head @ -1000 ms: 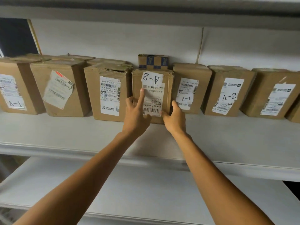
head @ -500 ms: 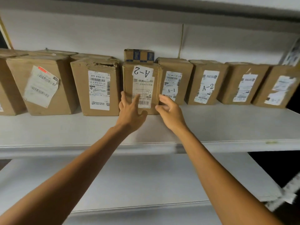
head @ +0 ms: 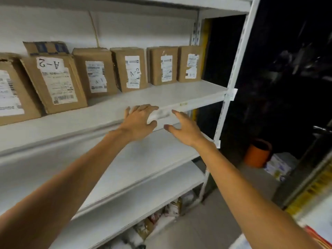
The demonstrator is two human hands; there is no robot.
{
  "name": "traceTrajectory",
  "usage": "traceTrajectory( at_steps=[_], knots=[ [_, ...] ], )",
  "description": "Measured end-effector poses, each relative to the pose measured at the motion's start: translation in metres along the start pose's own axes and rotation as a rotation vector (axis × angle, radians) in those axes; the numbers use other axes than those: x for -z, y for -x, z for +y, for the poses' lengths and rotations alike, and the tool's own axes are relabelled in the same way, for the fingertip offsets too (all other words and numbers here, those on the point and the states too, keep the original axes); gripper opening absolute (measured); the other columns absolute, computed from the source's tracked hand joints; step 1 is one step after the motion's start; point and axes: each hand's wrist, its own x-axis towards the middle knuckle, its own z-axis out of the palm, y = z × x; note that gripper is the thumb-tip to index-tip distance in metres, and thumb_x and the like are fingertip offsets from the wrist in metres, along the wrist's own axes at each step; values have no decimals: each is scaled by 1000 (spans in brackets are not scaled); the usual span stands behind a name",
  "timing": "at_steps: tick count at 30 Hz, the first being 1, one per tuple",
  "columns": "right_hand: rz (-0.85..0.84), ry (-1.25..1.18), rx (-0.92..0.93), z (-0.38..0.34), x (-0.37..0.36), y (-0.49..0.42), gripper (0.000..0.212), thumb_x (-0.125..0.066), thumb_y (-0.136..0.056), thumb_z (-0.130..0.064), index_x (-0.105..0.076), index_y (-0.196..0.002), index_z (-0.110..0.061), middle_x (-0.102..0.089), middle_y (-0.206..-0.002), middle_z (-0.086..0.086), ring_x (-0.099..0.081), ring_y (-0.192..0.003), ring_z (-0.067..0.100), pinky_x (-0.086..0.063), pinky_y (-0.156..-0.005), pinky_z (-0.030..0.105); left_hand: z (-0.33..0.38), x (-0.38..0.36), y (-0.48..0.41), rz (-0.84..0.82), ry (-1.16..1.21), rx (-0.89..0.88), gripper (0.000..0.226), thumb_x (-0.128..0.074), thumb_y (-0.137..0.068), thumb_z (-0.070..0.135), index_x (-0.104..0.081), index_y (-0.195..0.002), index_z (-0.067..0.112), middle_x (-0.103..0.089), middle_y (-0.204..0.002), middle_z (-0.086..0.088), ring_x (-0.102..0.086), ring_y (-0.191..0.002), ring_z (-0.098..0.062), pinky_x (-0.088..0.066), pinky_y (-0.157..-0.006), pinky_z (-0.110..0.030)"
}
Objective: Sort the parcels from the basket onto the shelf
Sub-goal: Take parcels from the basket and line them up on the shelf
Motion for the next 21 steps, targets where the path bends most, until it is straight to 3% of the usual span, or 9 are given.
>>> traceTrajectory(
  at_steps=[3,7,12,17,21],
  knots=[
    [64,-28,-139,51,40,58,71,-62,-89,-46,-30,-149,-24,-36,-150,8,-35,-137,27,-29,-110,30,71,-37,7,-194,37,-155,54,-50,-94,34,-32,-145,34,-30,-153,1,-28,-139,-25,-17,-115,-43],
    [129,-53,-318,119,76,142,67,-61,-90,-43,-33,-148,-25,-39,-147,8,-37,-136,27,-33,-112,39,155,-96,22,-376,133,-259,54,-50,-96,32,-31,-146,32,-37,-150,-2,-37,-134,-26,-26,-112,-37],
    [164,-79,-605,200,92,239,64,-59,-91,-43,-36,-146,-19,-42,-145,12,-43,-132,30,-35,-107,36,239,-180,43,-567,195,-443,52,-53,-94,30,-37,-143,31,-43,-145,-2,-46,-126,-26,-35,-107,-43],
    [232,-107,-812,260,95,302,60,-60,-91,-42,-43,-142,-15,-49,-142,11,-48,-129,28,-40,-107,42,296,-263,63,-774,267,-597,50,-55,-94,29,-40,-142,27,-40,-146,-1,-42,-130,-21,-35,-98,-28],
    [202,-113,-938,302,84,335,58,-58,-93,-41,-43,-143,-14,-50,-143,10,-47,-129,29,-38,-106,36,321,-328,79,-935,324,-612,48,-55,-94,24,-43,-141,23,-47,-141,-6,-49,-124,-25,-42,-100,-34]
  ],
)
